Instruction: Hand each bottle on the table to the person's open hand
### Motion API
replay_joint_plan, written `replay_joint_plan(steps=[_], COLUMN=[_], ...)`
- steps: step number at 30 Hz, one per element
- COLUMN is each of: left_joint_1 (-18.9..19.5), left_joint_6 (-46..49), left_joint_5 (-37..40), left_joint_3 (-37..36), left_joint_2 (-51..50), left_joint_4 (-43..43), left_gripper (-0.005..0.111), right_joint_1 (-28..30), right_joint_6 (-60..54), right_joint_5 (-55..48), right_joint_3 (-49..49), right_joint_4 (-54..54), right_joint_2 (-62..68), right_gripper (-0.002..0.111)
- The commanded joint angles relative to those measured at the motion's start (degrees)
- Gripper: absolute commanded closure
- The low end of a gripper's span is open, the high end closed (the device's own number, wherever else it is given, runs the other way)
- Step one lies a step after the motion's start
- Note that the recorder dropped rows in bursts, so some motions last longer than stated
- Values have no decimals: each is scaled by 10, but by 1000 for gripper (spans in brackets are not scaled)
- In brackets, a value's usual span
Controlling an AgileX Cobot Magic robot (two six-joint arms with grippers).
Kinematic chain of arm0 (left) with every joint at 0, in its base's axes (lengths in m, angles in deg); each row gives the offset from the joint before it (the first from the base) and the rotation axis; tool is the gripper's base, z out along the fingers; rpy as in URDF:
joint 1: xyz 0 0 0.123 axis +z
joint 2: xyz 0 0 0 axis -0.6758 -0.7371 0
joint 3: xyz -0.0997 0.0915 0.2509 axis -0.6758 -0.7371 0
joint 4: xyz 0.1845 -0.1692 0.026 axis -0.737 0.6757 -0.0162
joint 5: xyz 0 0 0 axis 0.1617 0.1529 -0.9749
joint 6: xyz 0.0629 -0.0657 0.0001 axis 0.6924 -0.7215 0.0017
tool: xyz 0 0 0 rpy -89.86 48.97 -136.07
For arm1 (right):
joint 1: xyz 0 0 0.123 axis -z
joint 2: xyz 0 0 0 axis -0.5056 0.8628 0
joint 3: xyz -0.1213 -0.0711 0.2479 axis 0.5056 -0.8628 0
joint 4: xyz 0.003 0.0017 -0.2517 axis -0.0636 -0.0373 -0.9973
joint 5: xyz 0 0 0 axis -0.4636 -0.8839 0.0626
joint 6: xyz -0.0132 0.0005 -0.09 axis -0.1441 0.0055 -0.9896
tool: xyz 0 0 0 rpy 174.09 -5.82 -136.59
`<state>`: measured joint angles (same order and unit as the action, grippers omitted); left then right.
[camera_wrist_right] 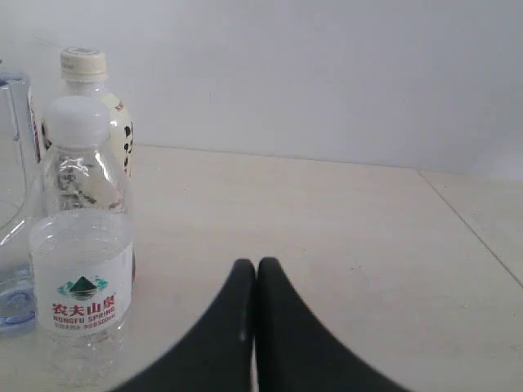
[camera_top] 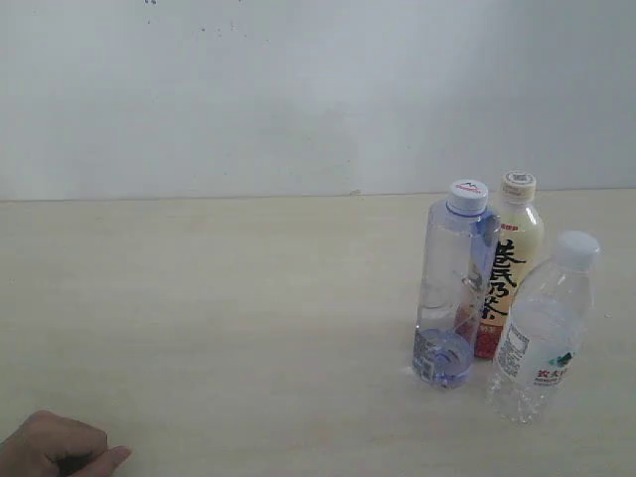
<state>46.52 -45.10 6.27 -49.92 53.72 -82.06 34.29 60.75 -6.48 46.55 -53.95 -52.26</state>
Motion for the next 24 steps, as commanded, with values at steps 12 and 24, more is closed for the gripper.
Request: replay_joint_plan(steps=[12, 24], left_joint_1=[2, 2], left_joint_6=[-3, -3], left_joint_5=[2, 2], left_joint_3=[1, 1], left_joint_2=[2, 2], left_joint_4=[0, 0], left_gripper=[103, 103], right_joint_1=[2, 2], right_joint_6=[-1, -17], right_joint_5=[9, 9], right_joint_3=[0, 0], right_joint_4=[-1, -13], right_joint_2=[-4, -4], right_gripper=[108, 108])
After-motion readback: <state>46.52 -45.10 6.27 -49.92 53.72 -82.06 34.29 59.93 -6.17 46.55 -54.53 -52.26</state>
